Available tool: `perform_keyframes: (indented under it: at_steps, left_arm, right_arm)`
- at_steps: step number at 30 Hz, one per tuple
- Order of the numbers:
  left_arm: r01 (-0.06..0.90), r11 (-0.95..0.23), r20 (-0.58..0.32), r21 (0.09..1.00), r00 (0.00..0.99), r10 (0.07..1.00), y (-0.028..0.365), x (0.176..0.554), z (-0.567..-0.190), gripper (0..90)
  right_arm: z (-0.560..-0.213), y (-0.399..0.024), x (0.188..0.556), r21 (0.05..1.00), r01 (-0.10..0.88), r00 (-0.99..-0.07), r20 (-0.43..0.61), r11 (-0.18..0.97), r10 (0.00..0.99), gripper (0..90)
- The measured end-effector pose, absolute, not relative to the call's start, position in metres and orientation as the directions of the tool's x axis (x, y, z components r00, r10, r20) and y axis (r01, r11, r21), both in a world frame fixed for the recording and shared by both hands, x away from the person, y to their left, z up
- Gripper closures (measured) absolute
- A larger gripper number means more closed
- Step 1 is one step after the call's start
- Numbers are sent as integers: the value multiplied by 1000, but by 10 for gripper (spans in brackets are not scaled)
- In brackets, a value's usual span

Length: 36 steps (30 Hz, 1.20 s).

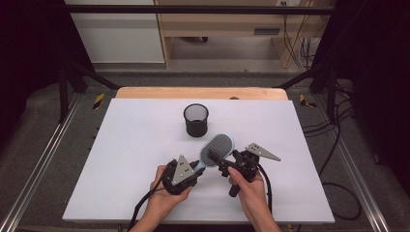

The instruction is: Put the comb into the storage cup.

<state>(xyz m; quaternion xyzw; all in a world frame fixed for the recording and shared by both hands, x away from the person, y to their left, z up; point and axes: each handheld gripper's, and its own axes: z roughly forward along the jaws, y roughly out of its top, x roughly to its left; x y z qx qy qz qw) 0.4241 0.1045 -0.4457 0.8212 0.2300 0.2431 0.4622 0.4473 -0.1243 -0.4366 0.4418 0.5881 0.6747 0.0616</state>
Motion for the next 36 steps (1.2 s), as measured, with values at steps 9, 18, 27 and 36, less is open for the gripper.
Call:
perform_keyframes:
  at_steps: [9, 18, 27, 36]
  left_arm:
    - [154, -466, 184, 871, 778, 601, 104, 424, -446, 695]
    - [155, -466, 183, 871, 778, 601, 104, 424, -446, 695]
    - [154, -464, 183, 872, 777, 602, 105, 424, -446, 695]
    - [159, -462, 178, 872, 778, 603, 106, 425, -446, 695]
  right_arm:
    - [-436, -124, 447, 847, 437, -603, 526, -303, 600, 248]
    - [-436, -124, 447, 845, 440, -604, 530, -306, 596, 256]
    - [-437, -125, 447, 841, 441, -603, 537, -313, 591, 279]
    - [-438, -127, 448, 833, 449, -600, 550, -324, 581, 308]
